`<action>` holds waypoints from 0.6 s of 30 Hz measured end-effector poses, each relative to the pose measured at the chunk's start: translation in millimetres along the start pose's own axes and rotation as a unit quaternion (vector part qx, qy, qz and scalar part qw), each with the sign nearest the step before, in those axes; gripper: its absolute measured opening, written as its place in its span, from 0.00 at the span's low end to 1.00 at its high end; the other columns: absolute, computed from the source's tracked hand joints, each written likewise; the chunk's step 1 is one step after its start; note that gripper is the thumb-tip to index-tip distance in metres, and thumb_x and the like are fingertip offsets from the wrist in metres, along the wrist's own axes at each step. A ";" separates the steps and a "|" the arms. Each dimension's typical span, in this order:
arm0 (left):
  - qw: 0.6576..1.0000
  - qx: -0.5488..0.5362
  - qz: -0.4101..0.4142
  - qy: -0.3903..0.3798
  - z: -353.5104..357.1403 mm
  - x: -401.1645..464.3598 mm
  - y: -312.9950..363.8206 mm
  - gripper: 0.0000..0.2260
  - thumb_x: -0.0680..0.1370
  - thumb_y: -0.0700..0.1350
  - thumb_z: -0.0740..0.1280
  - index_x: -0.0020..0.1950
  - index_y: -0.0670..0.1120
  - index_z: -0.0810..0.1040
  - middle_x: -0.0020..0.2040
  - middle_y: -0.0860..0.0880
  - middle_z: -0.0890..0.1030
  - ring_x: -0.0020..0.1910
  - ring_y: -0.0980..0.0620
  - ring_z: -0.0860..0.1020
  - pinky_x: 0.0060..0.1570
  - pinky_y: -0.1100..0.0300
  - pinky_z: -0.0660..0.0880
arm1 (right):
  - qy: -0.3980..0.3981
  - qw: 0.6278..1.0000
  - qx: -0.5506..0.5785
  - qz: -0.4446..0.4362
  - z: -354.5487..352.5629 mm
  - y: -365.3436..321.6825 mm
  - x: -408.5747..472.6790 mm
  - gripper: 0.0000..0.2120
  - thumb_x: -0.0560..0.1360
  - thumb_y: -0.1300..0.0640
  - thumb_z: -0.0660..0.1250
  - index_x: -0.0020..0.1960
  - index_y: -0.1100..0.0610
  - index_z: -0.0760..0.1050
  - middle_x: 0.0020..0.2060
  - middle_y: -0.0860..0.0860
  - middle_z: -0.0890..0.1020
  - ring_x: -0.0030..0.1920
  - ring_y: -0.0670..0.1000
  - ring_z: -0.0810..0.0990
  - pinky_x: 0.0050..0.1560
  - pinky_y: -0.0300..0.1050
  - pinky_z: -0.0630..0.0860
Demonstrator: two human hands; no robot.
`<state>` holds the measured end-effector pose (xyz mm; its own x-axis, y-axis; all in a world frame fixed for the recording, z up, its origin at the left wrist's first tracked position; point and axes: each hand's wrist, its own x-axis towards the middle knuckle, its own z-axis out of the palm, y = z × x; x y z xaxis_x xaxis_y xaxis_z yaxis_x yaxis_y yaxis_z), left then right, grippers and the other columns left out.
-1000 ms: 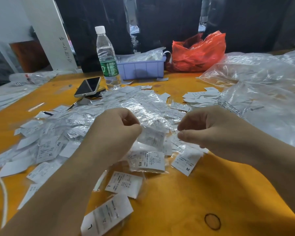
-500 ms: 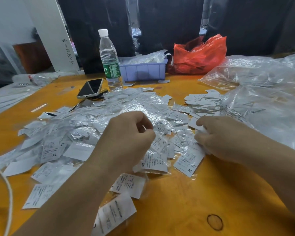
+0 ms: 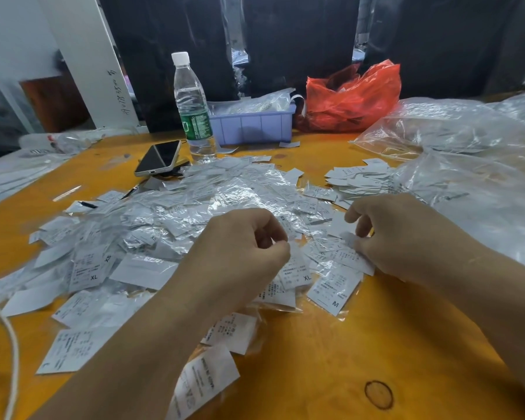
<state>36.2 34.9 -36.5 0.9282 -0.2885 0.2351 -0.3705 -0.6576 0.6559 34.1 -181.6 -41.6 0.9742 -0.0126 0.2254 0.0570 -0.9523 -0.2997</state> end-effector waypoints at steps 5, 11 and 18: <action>0.994 0.073 0.015 -0.075 1.8 -3.2 -0.7 0.04 0.72 0.55 0.71 0.45 0.59 0.79 0.42 0.58 0.75 0.38 0.64 0.73 0.31 0.67 0.67 | 0.072 0.995 0.060 -0.045 0.4 -5.0 -0.7 0.09 0.78 0.54 0.67 0.57 0.52 0.80 0.40 0.46 0.81 0.39 0.46 0.77 0.39 0.43 0.72; 0.977 0.199 -0.010 -0.073 5.3 3.7 -6.5 0.15 0.78 0.63 0.59 0.61 0.63 0.76 0.52 0.57 0.66 0.58 0.55 0.64 0.57 0.55 0.68 | 0.048 0.954 0.294 -0.043 -2.3 -14.4 -2.5 0.12 0.78 0.58 0.67 0.58 0.44 0.78 0.40 0.46 0.79 0.39 0.49 0.79 0.40 0.41 0.77; 1.000 0.005 0.010 0.003 1.5 2.6 1.8 0.14 0.80 0.60 0.58 0.48 0.55 0.79 0.45 0.55 0.76 0.43 0.58 0.73 0.36 0.56 0.70 | -0.069 0.856 0.511 -0.034 -7.8 -24.3 -7.4 0.06 0.68 0.70 0.73 0.42 0.61 0.81 0.38 0.55 0.84 0.38 0.54 0.84 0.43 0.48 0.83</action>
<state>38.0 32.0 -35.8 0.9208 -0.2978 0.2518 -0.3891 -0.6592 0.6435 23.9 -160.8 -28.7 0.9737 0.1345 0.1837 0.2068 -0.1848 -0.9608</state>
